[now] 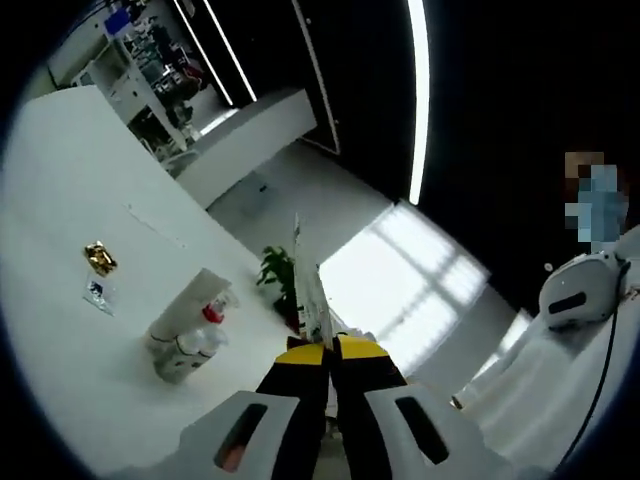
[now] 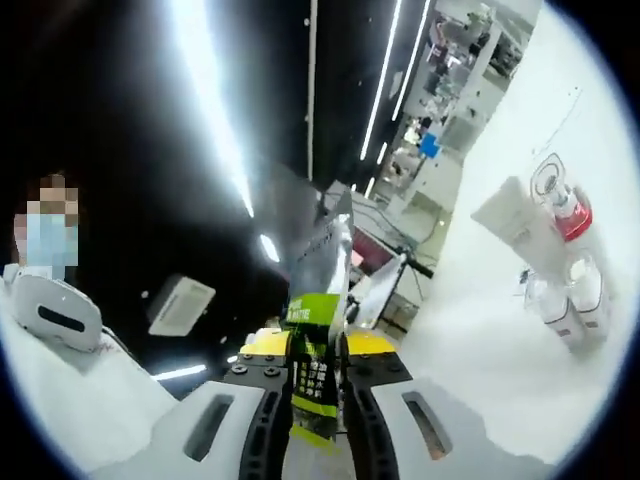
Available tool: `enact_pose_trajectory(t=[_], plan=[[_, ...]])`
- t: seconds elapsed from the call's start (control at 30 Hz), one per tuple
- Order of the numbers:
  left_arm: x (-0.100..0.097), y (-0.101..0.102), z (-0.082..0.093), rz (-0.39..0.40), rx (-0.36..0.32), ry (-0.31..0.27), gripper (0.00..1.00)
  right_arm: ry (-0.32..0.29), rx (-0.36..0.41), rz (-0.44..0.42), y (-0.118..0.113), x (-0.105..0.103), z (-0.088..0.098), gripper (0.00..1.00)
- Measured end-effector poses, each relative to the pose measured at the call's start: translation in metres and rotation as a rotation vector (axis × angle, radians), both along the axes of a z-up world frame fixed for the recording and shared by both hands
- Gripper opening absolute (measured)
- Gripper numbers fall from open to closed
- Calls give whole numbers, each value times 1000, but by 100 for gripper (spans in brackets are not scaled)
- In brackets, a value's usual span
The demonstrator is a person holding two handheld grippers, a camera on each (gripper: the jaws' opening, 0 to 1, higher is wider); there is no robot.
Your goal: Arrange the skincare products in the storage area until every visible bottle or jar stands upright without overlapping.
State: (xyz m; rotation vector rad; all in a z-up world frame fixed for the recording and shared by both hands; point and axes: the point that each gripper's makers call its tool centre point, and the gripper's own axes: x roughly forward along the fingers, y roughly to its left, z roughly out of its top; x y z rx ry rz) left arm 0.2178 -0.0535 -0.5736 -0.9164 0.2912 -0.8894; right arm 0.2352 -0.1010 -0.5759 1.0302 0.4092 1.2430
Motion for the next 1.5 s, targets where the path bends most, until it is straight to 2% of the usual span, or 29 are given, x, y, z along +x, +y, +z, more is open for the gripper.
enact_pose_trajectory(t=[0.03,0.07,0.1,0.13,0.17,0.4,0.5,0.57,0.6,0.63,0.67,0.7,0.77,0.8,0.93,1.1,1.13,1.2,1.27,1.33,1.4,1.5], plan=[[1,3,-4,14,13,21,0,4,51,-13,-6,2,6,1],[2,3,-13,19,58,36,0,38,84,67,-3,-11,9,1],[3,3,-14,22,72,24,0,6,40,29,-1,-7,5,1],[3,2,-16,14,66,37,0,-25,-5,8,0,-7,1,1],[3,3,-20,12,74,52,0,-12,4,17,1,-9,2,1],[6,-1,-27,17,131,51,1,64,29,-15,-4,-6,-8,1],[7,2,-41,23,236,44,6,77,5,-24,-3,-5,-13,1],[3,0,-49,-1,279,65,9,86,-17,-23,-1,-7,-18,1],[4,1,-52,2,294,73,7,84,-55,-31,0,-7,-25,1],[2,1,-52,1,291,84,2,85,-90,-47,0,-4,-31,1],[0,1,-55,-4,274,139,0,91,-138,-44,1,-5,-41,1],[2,2,-60,10,289,156,0,101,-117,-48,2,-4,-39,1],[3,4,-67,25,329,143,0,96,-162,-53,5,-3,-48,1],[3,5,-71,26,337,166,0,96,-184,-48,8,-4,-52,1],[4,12,-79,42,300,218,0,102,-204,-49,12,-2,-59,1],[5,16,-87,56,314,251,0,97,-246,-47,17,0,-67,1],[6,16,-89,59,318,262,0,95,-255,-49,18,0,-69,1],[7,17,-93,64,318,277,0,50,-286,-58,19,1,-73,1],[8,17,-95,65,303,289,0,-58,-294,-66,19,-1,-70,3],[9,17,-99,57,305,303,0,-69,-320,-55,18,-3,-74,6],[10,17,-104,54,314,309,0,-70,-325,-54,18,-2,-76,16],[12,17,-111,54,302,331,0,-84,-345,-48,18,-3,-80,23]])
